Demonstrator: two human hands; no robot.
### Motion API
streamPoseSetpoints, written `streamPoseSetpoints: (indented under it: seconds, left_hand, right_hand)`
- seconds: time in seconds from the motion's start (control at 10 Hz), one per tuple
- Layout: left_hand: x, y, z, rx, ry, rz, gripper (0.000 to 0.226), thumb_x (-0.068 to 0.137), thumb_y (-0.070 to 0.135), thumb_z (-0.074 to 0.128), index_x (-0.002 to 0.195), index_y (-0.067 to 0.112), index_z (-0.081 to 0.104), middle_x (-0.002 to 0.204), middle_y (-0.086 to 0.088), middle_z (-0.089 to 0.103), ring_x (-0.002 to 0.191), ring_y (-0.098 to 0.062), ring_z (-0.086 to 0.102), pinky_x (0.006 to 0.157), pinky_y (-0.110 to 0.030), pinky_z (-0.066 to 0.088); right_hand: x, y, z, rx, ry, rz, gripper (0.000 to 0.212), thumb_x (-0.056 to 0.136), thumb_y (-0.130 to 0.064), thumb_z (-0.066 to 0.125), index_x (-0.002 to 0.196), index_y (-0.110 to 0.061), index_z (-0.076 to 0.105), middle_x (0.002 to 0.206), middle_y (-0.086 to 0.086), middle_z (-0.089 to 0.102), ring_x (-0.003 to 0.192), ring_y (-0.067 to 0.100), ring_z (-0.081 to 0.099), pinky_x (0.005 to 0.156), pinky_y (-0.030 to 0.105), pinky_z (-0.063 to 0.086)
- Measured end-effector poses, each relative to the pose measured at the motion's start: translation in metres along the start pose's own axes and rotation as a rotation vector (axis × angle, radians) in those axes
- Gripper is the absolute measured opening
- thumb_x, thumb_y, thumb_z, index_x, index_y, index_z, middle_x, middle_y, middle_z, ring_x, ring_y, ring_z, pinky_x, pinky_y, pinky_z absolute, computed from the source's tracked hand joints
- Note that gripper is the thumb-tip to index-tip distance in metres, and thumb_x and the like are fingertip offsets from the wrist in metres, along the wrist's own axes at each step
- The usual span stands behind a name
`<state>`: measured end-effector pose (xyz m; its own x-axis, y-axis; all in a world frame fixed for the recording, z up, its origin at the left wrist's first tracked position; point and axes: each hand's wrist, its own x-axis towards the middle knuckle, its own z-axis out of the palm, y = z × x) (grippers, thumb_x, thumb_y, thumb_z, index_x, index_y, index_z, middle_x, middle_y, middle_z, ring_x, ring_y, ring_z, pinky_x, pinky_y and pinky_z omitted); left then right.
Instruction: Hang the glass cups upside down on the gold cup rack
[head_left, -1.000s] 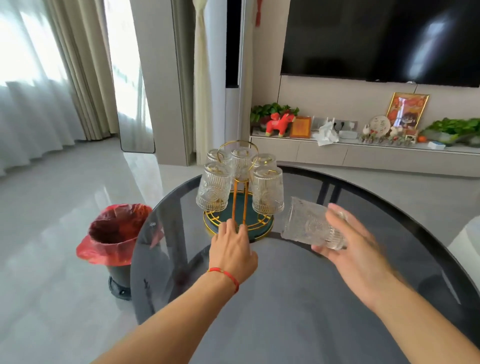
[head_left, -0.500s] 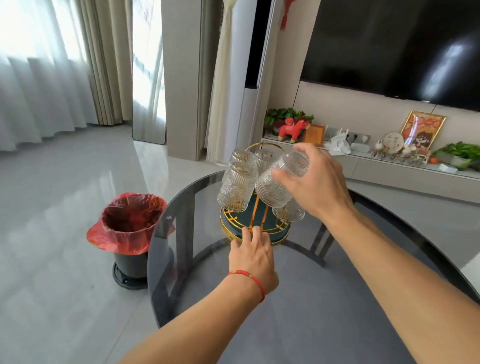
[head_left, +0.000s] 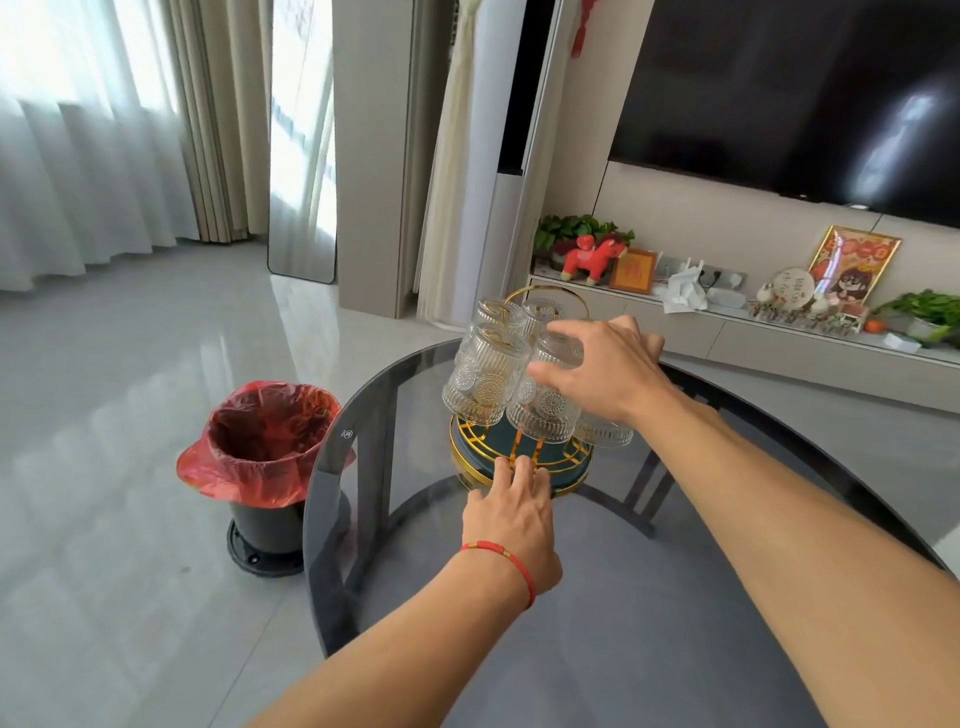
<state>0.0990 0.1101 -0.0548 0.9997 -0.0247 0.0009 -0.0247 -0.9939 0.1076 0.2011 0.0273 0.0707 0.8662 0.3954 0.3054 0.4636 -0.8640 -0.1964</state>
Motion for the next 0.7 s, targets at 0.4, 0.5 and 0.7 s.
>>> streamPoseSetpoints:
  seconds: [0.4,0.5,0.7]
  left_hand:
    - [0.001,-0.001,0.002,-0.026,0.019,-0.012,0.086,0.087,0.039,0.065,0.156,0.012,0.021,0.157,-0.012,0.023,0.148,-0.035,0.017,0.105,-0.053,0.046]
    - [-0.005,0.0,0.002,-0.036,0.042,-0.014,0.078,0.086,0.039,0.065,0.151,0.012,0.03,0.148,-0.01,0.031,0.14,-0.032,0.028,0.099,-0.05,0.05]
    - [-0.017,0.007,-0.003,-0.183,0.192,-0.005,0.041,0.09,0.03,0.06,0.127,0.013,0.054,0.126,-0.008,0.053,0.114,-0.029,0.051,0.091,-0.042,0.054]
  right_hand:
    - [-0.004,0.009,0.015,-0.067,-0.103,-0.147,0.072,0.096,-0.068,0.048,0.157,-0.031,0.043,0.159,0.001,0.052,0.148,0.028,0.035,0.116,0.051,0.026]
    - [-0.013,0.015,0.013,0.009,-0.065,-0.183,0.07,0.103,-0.056,0.047,0.159,-0.016,0.04,0.164,0.007,0.045,0.154,0.027,0.035,0.127,0.046,0.016]
    - [-0.069,0.044,-0.006,0.169,0.073,-0.203,0.054,0.106,-0.04,0.048,0.155,-0.016,0.046,0.161,0.003,0.048,0.151,0.021,0.037,0.123,0.034,0.023]
